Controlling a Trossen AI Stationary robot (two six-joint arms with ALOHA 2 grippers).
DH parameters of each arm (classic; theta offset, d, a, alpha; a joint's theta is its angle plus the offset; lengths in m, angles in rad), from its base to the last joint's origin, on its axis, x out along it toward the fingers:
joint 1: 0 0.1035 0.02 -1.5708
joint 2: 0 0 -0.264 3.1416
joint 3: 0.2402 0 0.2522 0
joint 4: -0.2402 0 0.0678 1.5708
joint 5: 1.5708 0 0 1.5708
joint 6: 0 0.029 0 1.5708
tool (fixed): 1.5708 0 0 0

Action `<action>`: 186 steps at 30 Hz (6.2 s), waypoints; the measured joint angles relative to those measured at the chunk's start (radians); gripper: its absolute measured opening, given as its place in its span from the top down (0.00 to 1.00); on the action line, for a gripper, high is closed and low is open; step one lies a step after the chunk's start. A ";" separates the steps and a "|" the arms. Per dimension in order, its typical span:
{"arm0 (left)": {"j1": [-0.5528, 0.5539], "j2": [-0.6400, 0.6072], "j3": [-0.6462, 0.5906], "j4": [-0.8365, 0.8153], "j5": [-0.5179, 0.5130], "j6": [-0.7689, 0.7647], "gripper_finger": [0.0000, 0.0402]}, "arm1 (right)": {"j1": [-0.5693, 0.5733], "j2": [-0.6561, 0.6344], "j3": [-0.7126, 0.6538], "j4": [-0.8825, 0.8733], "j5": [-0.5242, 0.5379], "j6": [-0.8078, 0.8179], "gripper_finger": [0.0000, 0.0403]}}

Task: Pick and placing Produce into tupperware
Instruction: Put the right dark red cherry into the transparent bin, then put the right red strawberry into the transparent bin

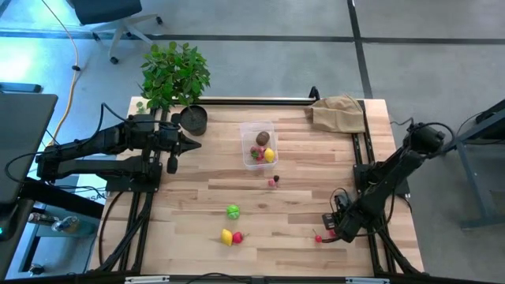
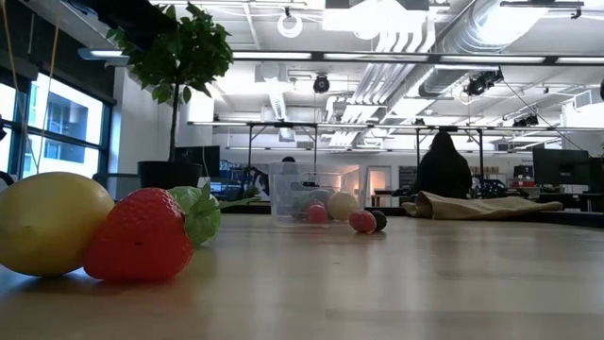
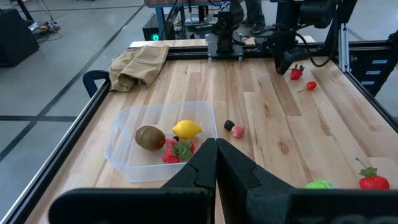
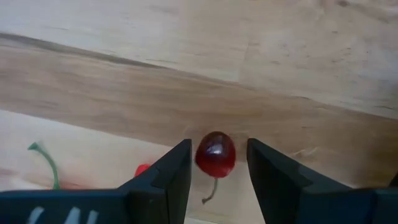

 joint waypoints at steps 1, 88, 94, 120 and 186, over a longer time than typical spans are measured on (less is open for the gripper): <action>0.000 0.000 0.000 0.000 0.000 0.000 1.00 | 0.000 0.005 0.000 0.006 0.000 0.000 0.64; 0.000 0.000 0.000 0.000 0.000 0.000 1.00 | -1.203 0.609 1.016 0.008 -0.051 -1.864 0.82; 0.000 0.000 0.000 0.000 0.000 0.000 1.00 | -1.214 0.788 1.191 -0.117 -0.057 -1.967 0.82; 0.000 0.000 0.000 0.000 0.000 0.000 1.00 | -1.234 0.925 1.338 -0.281 -0.022 -2.043 0.63; 0.000 0.000 0.000 0.000 0.000 0.000 1.00 | -0.143 0.008 0.330 -0.309 -0.108 -0.720 0.62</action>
